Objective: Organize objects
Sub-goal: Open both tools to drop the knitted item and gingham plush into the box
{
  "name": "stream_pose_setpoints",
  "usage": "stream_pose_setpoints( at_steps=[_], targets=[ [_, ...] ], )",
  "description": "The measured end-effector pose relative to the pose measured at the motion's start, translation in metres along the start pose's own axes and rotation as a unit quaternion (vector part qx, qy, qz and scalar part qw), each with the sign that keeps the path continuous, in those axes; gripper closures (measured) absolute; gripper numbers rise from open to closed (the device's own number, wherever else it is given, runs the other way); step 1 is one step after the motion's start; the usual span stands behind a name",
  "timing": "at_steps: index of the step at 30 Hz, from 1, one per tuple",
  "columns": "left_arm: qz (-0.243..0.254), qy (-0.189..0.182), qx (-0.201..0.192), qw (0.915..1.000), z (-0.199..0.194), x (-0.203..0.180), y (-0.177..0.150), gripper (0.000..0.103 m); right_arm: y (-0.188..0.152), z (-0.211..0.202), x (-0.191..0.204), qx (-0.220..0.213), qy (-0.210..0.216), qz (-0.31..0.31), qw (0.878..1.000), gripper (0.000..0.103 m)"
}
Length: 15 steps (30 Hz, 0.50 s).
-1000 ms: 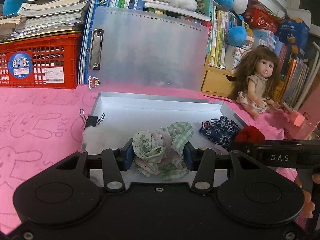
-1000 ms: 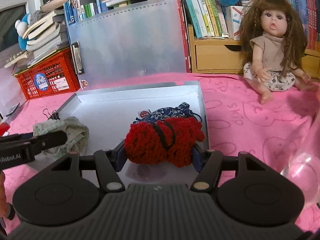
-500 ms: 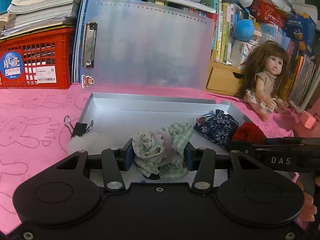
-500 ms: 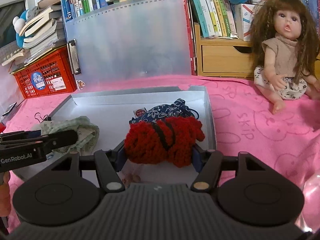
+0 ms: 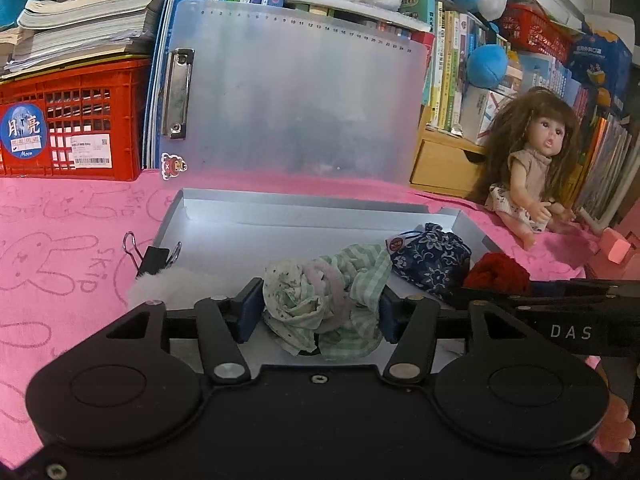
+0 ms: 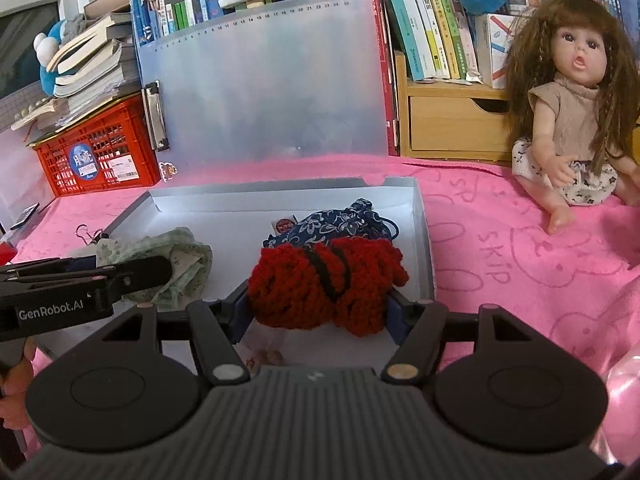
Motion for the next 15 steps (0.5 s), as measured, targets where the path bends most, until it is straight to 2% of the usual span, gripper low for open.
stream_pose_setpoints(
  at_steps=[2,9,15],
  targets=[
    [0.004,-0.003,-0.003,1.0000,-0.004,-0.002,-0.001,0.041,0.000,-0.003,0.000,-0.002,0.002,0.000,1.000,0.023],
    [0.016,-0.005,-0.020,0.9997,-0.025,-0.006,-0.003,0.025,-0.002,-0.020,0.005,-0.009,0.010,-0.006,1.000,0.016],
    [0.027,0.006,-0.035,0.9990,-0.050,-0.004,-0.003,0.021,-0.008,-0.037,0.013,-0.015,0.012,-0.018,1.000,0.013]
  ],
)
Point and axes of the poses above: each gripper's, at about its wrist camera, not at the fingertips, and z roughly the way its jaws point, x to its left, y to its top, the point moved 2 cm from there along z, roughly the way its jaws point, and after that the axes turned 15 degrees about z, right-handed, at the moved point
